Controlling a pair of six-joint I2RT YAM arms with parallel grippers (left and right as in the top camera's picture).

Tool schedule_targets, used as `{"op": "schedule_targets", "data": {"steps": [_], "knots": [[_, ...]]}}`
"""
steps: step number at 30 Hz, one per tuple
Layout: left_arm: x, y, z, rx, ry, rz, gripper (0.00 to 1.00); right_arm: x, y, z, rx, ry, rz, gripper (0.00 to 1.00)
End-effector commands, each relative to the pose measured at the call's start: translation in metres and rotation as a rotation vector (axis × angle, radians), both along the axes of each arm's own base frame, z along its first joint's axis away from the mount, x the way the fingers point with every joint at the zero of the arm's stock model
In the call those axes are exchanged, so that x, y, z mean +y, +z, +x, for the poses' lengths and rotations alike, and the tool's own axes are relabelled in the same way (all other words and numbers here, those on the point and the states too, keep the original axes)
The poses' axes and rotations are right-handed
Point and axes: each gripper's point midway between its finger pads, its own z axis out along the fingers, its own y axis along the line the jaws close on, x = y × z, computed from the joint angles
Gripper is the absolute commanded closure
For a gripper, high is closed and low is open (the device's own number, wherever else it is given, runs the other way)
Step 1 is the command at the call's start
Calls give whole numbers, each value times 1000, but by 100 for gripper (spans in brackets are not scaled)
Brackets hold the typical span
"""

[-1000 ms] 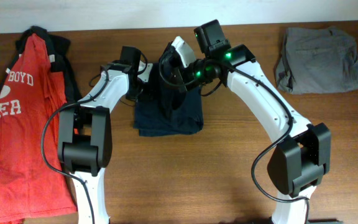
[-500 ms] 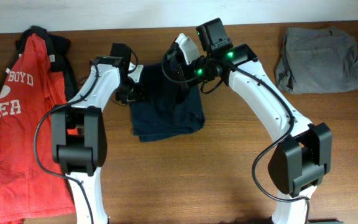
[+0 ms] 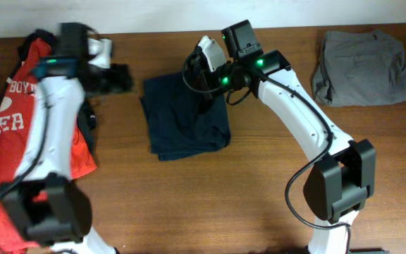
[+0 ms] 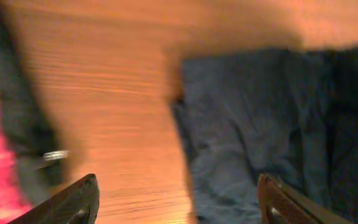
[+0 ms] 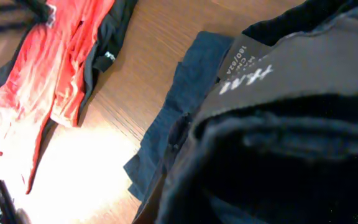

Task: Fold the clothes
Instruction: 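Release the shorts and raise the left gripper back to the left side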

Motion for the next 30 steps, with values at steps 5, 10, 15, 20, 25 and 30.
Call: {"op": "schedule_targets", "data": {"steps": [5, 10, 15, 20, 25, 30], "knots": [[74, 25, -13, -40, 168, 19, 19, 43, -23, -4, -36, 78, -18, 96], [76, 25, -14, -39, 173, 20, 19, 71, -51, -16, -19, 125, -50, 75], [78, 26, -13, -44, 176, 27, 19, 98, -57, -36, -33, 206, -47, 48], [78, 26, -13, -44, 176, 27, 19, 96, -35, -35, -46, 217, 12, 48], [52, 12, -6, -17, 96, 30, 20, 37, -14, -1, -49, 88, 8, 48], [14, -13, 2, 34, -9, 35, 20, -48, -31, 24, 75, -77, -42, 38]]}}
